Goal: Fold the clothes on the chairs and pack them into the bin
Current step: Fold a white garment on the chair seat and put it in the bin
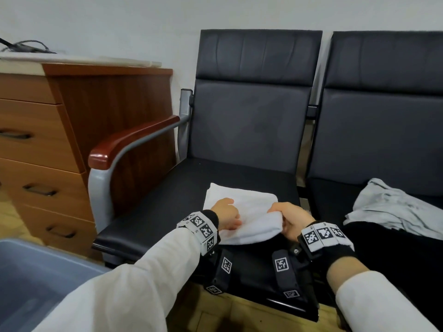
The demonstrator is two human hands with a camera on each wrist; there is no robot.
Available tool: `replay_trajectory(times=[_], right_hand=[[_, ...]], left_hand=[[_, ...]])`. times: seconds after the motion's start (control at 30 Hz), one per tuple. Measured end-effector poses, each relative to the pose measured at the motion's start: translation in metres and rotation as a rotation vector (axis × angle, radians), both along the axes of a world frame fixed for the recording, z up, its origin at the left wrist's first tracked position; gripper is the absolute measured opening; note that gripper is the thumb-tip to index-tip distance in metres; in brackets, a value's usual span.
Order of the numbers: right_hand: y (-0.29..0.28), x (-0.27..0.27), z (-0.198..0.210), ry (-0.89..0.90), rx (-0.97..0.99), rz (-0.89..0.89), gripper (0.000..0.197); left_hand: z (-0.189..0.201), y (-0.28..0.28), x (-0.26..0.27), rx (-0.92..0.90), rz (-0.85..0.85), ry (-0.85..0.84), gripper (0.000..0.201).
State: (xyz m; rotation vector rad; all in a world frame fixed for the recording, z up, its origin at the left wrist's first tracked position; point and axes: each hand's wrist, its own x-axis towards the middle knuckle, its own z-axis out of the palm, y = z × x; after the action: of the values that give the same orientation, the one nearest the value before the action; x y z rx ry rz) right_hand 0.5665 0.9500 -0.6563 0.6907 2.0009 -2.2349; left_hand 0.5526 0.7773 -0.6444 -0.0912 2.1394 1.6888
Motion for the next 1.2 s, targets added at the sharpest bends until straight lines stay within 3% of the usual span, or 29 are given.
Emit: replay_trajectory(times=[0.1,0.17,0.23,0.3,0.4,0.47,0.57,0.73,0.9,1.07,1.13,1.2], right_hand=[[-0.002,0.001,0.009,0.031,0.099,-0.092,0.015],[-0.007,0.001,0.016,0.079,0.112,-0.097,0.016],[-0.014,0.0,0.022,0.145,0.088,-0.075,0.023],[-0.025,-0.003,0.023,0.211,0.129,-0.041,0.029],[-0.048,-0.006,0.022,0.228,0.168,0.082,0.051],[-0.057,-0.007,0.024,0.208,0.054,0.17,0.068],[-0.053,-0.007,0.023,0.178,0.037,0.171,0.063],[-0.039,-0.006,0.016,0.142,0.15,0.154,0.042],[-0.033,-0.004,0.006,0.085,0.227,0.256,0.029],[-0.033,-0.002,0.005,0.073,0.232,0.264,0.027],[-0.033,-0.002,0.007,0.072,0.195,0.238,0.028],[-0.032,-0.002,0.007,0.059,0.173,0.227,0.03]], left_hand=[[0.007,0.009,0.001,-0.018,-0.049,0.077,0.044],[0.01,0.012,0.003,-0.038,-0.017,0.132,0.028],[0.012,0.016,0.011,-0.01,-0.038,0.028,0.016],[0.01,0.016,0.017,0.044,-0.085,-0.176,0.043],[0.006,0.005,0.009,0.116,-0.066,-0.274,0.079],[0.006,-0.005,-0.009,0.076,0.06,-0.212,0.098],[-0.024,-0.023,-0.051,-0.044,0.233,-0.069,0.117],[-0.019,-0.031,-0.04,-0.15,0.143,-0.057,0.065],[-0.007,-0.029,-0.033,-0.219,0.112,-0.064,0.068],[0.004,-0.035,-0.018,-0.575,0.034,0.009,0.024],[0.0,-0.037,-0.021,-0.645,0.032,0.038,0.023],[-0.005,-0.037,-0.026,-0.618,0.053,0.041,0.042]])
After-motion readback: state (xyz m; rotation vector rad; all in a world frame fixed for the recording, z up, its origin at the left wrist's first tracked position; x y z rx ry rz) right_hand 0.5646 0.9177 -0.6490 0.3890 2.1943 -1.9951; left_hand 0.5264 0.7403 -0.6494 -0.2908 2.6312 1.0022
